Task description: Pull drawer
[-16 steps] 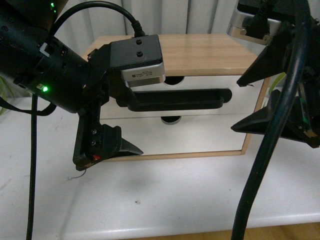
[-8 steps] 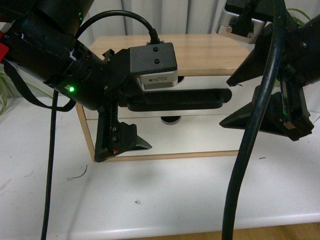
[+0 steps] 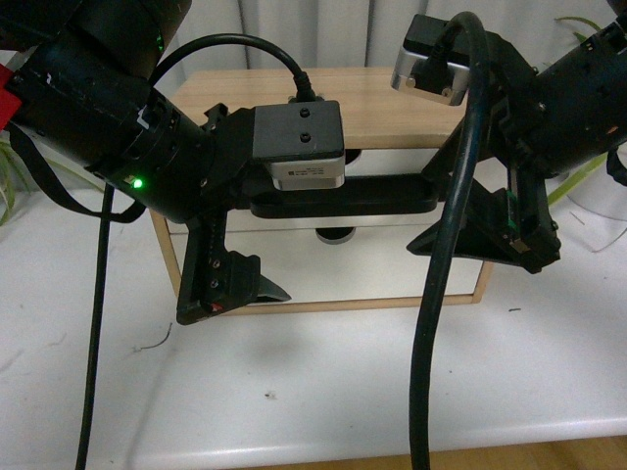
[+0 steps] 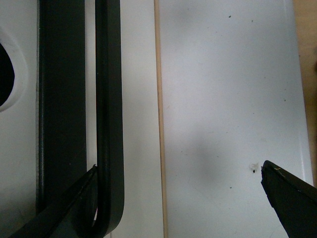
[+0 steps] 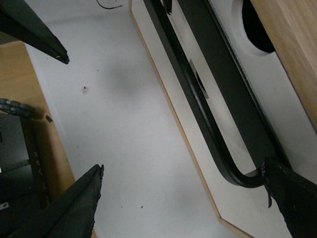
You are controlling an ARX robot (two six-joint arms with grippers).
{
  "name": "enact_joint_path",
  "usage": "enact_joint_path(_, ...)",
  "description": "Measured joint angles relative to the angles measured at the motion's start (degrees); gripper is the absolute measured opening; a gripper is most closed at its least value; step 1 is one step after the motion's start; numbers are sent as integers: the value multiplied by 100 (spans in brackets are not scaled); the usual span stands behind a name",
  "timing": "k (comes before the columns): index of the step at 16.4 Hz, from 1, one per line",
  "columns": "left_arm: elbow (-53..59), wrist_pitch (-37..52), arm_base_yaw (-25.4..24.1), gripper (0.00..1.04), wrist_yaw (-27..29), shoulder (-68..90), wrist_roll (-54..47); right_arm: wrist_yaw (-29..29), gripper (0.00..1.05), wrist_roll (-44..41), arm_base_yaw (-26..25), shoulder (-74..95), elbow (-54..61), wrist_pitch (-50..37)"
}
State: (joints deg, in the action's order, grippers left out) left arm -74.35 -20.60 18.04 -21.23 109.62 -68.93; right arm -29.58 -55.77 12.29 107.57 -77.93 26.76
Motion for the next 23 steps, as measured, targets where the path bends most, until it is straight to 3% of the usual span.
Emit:
enact_joint_path(12,-33,-122,-7,98,-2,-7,-203,96,98,-74,92,673,-660,437)
enact_joint_path(18,-35,-155,24,98,42,-7,-376,898,98,-1373,365,719,-597,857)
enact_joint_path(23,-92,-957,13,98,-70,-142,-817,715,98,-1744,354,538,-490,1410)
